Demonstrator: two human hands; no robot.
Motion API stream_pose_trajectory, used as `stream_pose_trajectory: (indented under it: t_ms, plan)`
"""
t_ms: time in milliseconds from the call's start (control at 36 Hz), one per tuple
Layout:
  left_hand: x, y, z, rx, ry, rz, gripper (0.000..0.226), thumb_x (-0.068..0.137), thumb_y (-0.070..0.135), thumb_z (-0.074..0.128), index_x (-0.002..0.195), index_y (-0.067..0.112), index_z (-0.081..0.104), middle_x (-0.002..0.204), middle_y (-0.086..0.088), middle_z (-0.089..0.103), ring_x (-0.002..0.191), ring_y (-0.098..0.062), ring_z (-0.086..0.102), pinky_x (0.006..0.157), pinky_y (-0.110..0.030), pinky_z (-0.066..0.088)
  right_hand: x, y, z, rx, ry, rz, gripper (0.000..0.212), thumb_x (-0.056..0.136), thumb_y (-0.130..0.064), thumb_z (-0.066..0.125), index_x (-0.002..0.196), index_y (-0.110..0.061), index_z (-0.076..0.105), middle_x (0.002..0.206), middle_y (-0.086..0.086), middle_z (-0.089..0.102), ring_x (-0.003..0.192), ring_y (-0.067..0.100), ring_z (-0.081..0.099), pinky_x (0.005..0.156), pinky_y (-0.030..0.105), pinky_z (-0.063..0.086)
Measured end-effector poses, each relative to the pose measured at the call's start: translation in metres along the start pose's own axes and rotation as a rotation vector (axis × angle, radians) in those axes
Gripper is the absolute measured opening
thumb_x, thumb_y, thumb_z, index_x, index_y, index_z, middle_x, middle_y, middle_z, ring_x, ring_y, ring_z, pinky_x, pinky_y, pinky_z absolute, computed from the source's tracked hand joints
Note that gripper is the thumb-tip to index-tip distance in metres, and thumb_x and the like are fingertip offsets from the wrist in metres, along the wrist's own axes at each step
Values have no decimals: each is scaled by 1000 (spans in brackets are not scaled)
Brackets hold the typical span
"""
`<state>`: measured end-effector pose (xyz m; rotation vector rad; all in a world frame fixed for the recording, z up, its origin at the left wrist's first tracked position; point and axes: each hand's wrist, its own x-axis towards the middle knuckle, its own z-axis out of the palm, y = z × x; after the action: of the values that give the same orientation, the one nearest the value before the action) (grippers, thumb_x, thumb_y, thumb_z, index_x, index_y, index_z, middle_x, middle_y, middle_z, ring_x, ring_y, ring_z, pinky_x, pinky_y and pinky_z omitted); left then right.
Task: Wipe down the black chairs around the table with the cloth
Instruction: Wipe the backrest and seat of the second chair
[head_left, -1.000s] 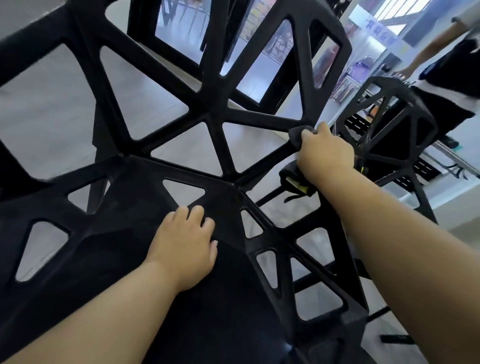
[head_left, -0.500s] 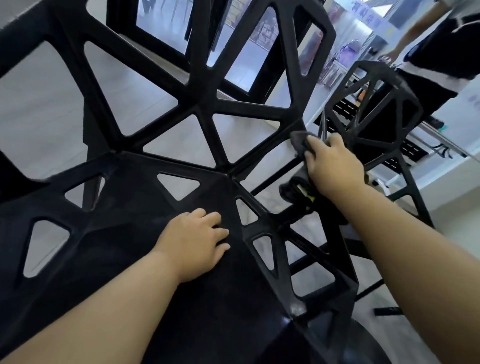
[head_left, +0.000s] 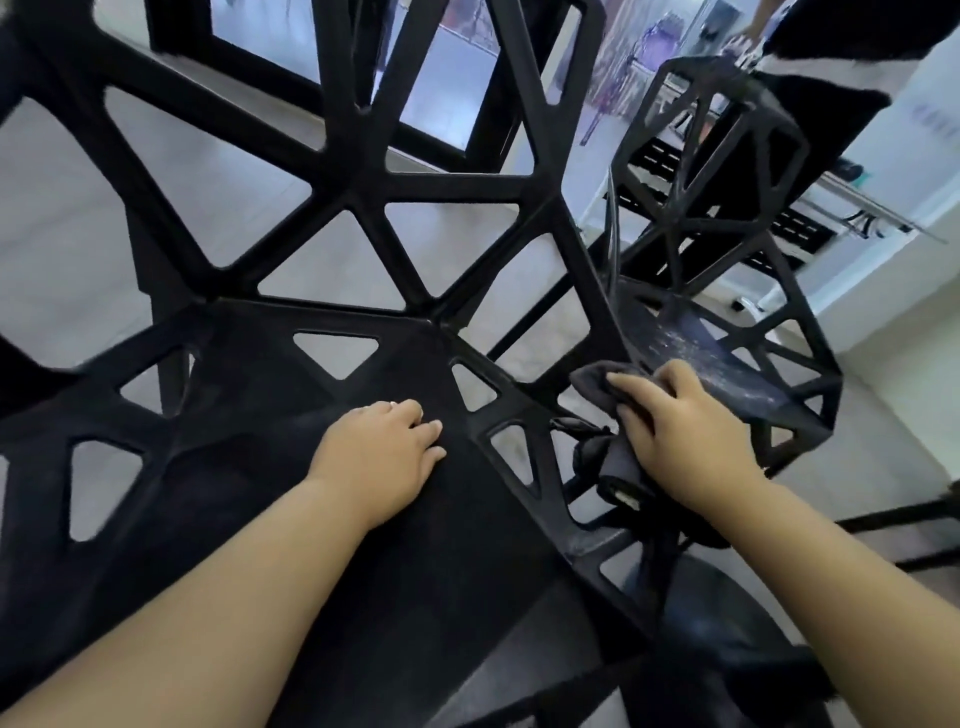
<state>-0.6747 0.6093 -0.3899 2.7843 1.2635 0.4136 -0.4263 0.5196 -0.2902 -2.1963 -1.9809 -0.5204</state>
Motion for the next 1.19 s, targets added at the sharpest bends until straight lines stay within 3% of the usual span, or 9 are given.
stream_pose_trajectory:
  t_ms: [278, 417, 583, 750, 833, 972, 1194]
  plan:
    - [0, 10, -10, 33, -210, -93, 49, 101, 44, 20, 146, 27, 29, 148, 4, 32, 130, -19, 37, 100, -32, 35, 3, -13, 10, 22, 60, 96, 33, 91, -22, 60, 124, -20, 62, 103, 13, 49, 74, 34, 54, 55, 31, 38]
    - [-3, 17, -22, 47, -353, -110, 54, 100, 49, 18, 149, 27, 21, 155, 2, 20, 136, -22, 28, 101, -40, 40, -49, -5, 4, 185, -27, 329, 34, 93, -26, 54, 127, -24, 58, 102, 1, 46, 88, 26, 53, 70, 29, 36]
    - [-18, 31, -39, 15, -428, -30, 57, 93, 60, 30, 140, 29, 40, 145, 5, 37, 130, -23, 35, 101, -41, 40, -97, -4, 5, 426, -20, 373, 33, 93, -18, 56, 126, -17, 59, 102, 4, 52, 89, 11, 45, 71, 15, 28]
    - [-43, 37, -45, -75, -378, 24, 53, 93, 59, 33, 140, 35, 40, 148, 11, 33, 134, -16, 33, 105, -36, 37, -100, -27, 7, 338, 9, 492, 37, 93, -28, 53, 130, -25, 56, 113, 4, 50, 100, 24, 53, 75, 26, 34]
    - [-51, 37, -45, -106, -338, 31, 50, 94, 56, 34, 139, 36, 40, 148, 14, 33, 134, -12, 34, 103, -31, 37, -110, -57, 6, 219, -91, 312, 36, 92, -32, 51, 127, -31, 57, 112, -1, 50, 95, 27, 57, 72, 33, 43]
    - [-61, 35, -46, -128, -303, 50, 43, 96, 50, 36, 135, 36, 47, 141, 15, 41, 129, -9, 40, 99, -28, 39, -100, -72, -7, 334, -305, 109, 42, 87, -43, 40, 125, -37, 57, 96, -9, 46, 99, 21, 54, 80, 34, 45]
    - [-73, 28, -50, -145, -285, 9, 42, 95, 50, 37, 131, 34, 52, 132, 16, 48, 123, -7, 45, 98, -29, 41, -24, -71, -5, 104, -492, 36, 33, 92, -34, 41, 119, -42, 60, 108, 1, 43, 105, 29, 54, 86, 37, 42]
